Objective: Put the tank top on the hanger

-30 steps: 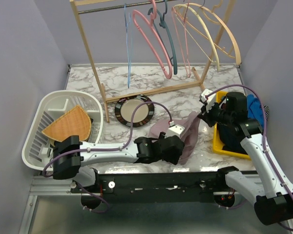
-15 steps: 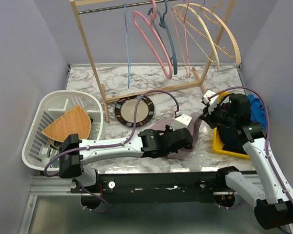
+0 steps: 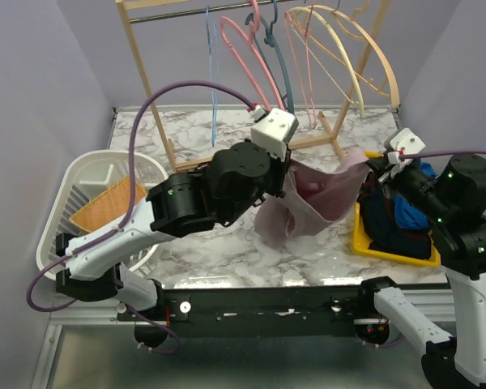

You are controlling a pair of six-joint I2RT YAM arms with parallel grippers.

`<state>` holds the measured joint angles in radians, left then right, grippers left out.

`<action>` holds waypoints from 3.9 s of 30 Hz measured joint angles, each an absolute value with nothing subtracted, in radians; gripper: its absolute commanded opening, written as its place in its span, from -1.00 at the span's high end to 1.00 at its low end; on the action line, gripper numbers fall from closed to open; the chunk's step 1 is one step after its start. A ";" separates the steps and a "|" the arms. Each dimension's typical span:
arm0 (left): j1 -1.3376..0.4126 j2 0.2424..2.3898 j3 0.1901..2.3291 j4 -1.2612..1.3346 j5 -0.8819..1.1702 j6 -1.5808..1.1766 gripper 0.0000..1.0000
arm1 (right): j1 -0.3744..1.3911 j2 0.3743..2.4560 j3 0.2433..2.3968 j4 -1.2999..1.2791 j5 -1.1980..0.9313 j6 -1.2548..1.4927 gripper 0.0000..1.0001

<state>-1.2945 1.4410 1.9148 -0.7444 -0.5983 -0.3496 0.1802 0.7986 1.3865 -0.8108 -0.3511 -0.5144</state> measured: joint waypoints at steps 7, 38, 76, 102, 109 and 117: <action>-1.280 1.349 1.861 -0.701 -0.610 -0.281 1.00 | 0.175 0.789 1.412 -0.794 -0.395 -0.505 0.99; -1.093 1.071 0.944 -0.336 -0.265 -0.526 -0.98 | 0.162 1.063 0.879 -0.668 -0.831 -0.532 -1.00; -0.503 1.436 1.770 -0.595 -0.200 -0.356 -0.34 | 0.122 0.979 0.877 -0.698 -0.865 -0.593 -1.00; -0.501 1.469 1.826 -0.503 -0.224 -0.187 1.00 | 0.122 0.980 0.877 -0.698 -0.871 -0.596 -1.00; -0.501 1.399 1.769 -0.448 -0.224 -0.179 1.00 | 0.122 0.980 0.877 -0.698 -0.871 -0.596 -1.00; -0.501 1.325 1.702 -0.410 -0.207 -0.176 1.00 | 0.122 0.980 0.877 -0.698 -0.871 -0.600 -1.00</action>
